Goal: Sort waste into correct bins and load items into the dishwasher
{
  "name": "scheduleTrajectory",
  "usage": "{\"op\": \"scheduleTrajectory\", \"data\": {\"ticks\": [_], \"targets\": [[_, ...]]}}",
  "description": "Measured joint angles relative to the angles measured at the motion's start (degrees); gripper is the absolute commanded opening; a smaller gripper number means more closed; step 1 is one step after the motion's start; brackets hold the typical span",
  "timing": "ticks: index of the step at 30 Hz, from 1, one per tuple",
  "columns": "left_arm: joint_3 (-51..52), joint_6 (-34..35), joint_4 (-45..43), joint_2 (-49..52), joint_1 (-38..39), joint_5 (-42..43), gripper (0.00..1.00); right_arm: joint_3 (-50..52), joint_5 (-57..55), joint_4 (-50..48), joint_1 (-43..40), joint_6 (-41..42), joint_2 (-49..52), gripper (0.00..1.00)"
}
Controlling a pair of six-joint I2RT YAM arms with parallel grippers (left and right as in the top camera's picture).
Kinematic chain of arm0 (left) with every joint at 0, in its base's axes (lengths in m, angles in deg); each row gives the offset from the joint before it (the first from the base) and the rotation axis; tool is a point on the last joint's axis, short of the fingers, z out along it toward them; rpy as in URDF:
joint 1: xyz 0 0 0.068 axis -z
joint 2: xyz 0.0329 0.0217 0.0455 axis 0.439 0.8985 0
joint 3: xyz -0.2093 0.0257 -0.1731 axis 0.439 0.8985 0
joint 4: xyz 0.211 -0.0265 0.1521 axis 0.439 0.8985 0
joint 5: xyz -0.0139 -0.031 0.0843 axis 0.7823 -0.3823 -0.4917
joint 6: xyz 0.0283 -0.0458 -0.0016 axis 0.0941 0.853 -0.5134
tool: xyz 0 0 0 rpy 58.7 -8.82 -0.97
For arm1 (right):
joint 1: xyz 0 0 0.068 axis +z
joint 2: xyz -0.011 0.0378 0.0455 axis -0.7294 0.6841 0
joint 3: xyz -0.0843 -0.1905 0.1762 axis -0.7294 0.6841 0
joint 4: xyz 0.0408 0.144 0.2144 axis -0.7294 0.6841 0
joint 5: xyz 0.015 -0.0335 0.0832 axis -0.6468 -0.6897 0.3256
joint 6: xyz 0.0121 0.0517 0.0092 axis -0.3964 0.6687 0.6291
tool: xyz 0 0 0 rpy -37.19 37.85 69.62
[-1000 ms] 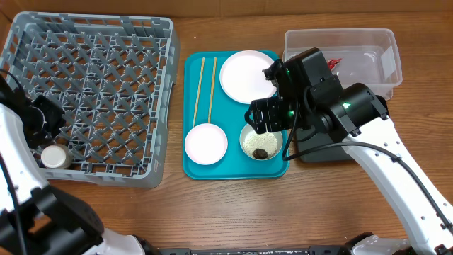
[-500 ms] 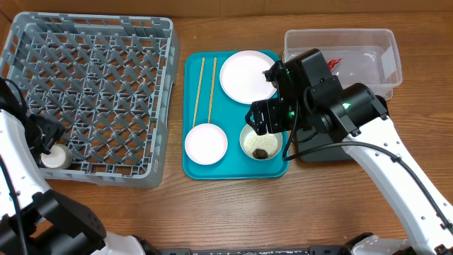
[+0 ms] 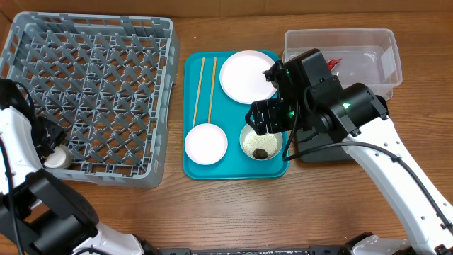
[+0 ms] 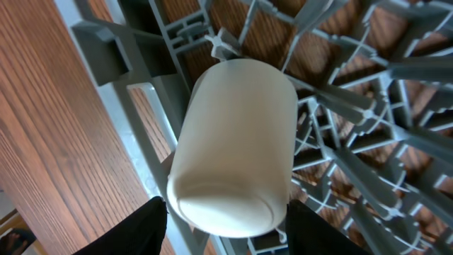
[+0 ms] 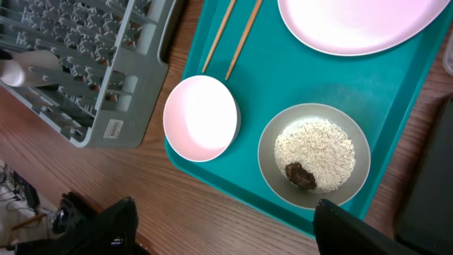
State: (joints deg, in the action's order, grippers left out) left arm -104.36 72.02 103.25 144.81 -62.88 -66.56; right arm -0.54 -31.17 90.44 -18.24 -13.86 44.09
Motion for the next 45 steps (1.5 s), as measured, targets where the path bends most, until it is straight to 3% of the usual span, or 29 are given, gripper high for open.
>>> {"op": "scheduleTrajectory", "data": {"ticks": [6,8,9,10,12,15,19,22,25,39,45], "targets": [[0.00,-0.33,0.98,1.77,0.00,-0.20,0.58,0.00,-0.02,-0.20,0.00,-0.02,0.00,0.81],[0.00,-0.55,1.09,1.81,0.02,-0.20,0.69,0.00,0.00,-0.24,0.00,0.00,0.00,0.81],[0.00,-0.72,1.25,1.95,0.00,-0.09,0.81,0.00,0.00,-0.20,0.02,-0.04,0.00,0.81],[0.02,-0.87,1.40,2.08,0.00,-0.13,0.87,0.00,0.02,-0.24,0.00,0.02,0.00,0.81],[0.02,-1.25,1.73,2.54,0.00,-0.33,0.91,0.00,0.00,-0.20,0.02,-0.02,0.00,0.81],[0.02,-1.27,1.68,2.99,0.00,-1.33,0.89,0.00,0.00,-0.20,0.00,0.00,0.00,0.81],[0.02,-1.38,1.20,3.06,0.00,-1.73,0.76,0.00,0.02,-0.20,0.02,0.00,0.00,0.81],[0.02,-1.44,0.74,3.06,0.00,-1.66,0.74,0.00,0.00,-0.20,0.00,-0.02,0.00,0.81],[0.02,-1.31,0.39,3.06,0.00,-1.14,0.59,0.00,0.00,-0.24,0.00,-0.02,0.00,0.81],[-0.07,-1.64,0.55,2.97,-0.15,0.02,0.46,0.00,0.00,-0.20,0.00,0.00,0.00,0.81],[-0.50,-1.64,0.59,2.86,-2.23,4.22,0.39,0.00,0.00,-0.22,0.00,-0.02,0.00,0.81]]}}
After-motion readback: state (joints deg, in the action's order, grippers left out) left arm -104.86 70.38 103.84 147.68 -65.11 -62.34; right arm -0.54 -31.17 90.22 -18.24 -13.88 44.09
